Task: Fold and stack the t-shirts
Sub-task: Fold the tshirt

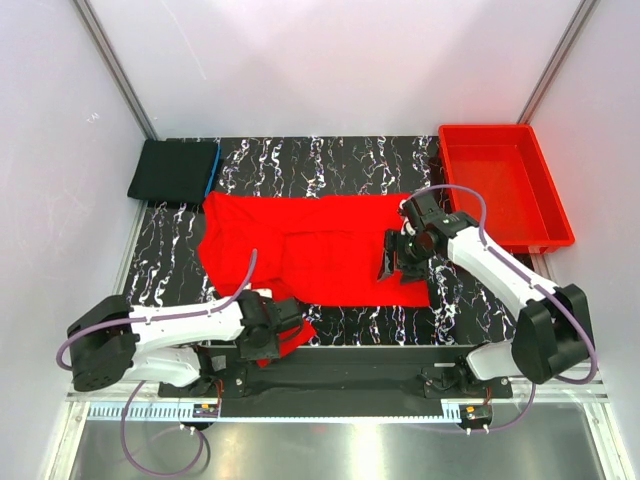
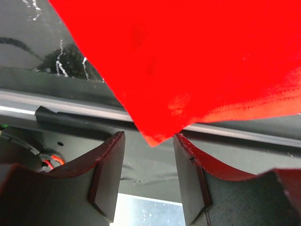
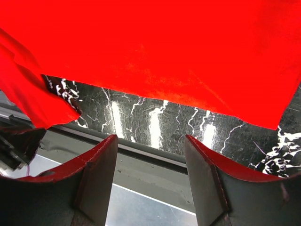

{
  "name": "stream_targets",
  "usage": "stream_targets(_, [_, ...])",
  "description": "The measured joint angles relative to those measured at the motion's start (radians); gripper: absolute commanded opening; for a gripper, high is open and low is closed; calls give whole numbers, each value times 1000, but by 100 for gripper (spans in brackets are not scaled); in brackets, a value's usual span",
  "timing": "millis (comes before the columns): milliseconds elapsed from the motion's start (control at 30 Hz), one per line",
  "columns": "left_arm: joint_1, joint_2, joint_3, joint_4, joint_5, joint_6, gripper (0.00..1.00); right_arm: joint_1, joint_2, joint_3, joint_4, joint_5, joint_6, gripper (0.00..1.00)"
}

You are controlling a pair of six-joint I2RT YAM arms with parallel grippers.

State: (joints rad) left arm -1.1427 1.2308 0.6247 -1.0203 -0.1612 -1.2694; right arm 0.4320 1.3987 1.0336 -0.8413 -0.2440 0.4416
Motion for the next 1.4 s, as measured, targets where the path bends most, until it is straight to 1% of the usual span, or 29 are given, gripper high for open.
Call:
stream_targets(167, [-2,15,-16,40,2,-3,42,0,-36,-5,-7,1,0,66])
stream_targets(300, [-2,18,-29,73,3,-6,29,0,-50,-18,-19,7,0,66])
stream_targets(333, [-2,18,-35,84,3,-6,24,0,-54,-21,-21,10,0,66])
stream_targets(400, [-2,21,-48,104,3,-8,18,0,-61,-28,-23,15,0,66])
stream_targets(433, [-2,21,-52,110,3,-8,10,0,-64,-31,-23,17,0,66])
stream_targets(500, [-2,21,-53,119,3,-16,0,0,-70,-36,-25,19,1,66])
stream_targets(533, [-2,20,-53,118,2,-18,0,0,-72,-37,-28,24,3,66])
stream_targets(600, [-2,14,-42,90,-10,-21,0,0,-72,-37,-35,47,15,61])
stream_targets(700, [-3,-3,23,-27,-39,-19,0,-26,-62,-38,-71,113,42,57])
stream_targets(800, [-3,-26,129,-113,-90,-6,0,-125,-37,-52,-77,147,53,54])
stream_targets(900, [-3,-56,201,-146,-124,16,0,-209,-27,-70,-87,181,68,47])
stream_targets(1000, [-3,-82,230,-174,-143,37,0,-262,-27,-95,-77,171,102,46])
stream_targets(1133, [-3,-125,231,-208,-153,45,0,-340,-30,-205,-9,143,181,45])
stream_targets(1233, [-3,-180,230,-223,-154,46,0,-346,-57,-294,28,134,246,45])
stream_targets(1400, [-3,-240,220,-246,-154,46,0,-363,-158,-411,116,126,342,46])
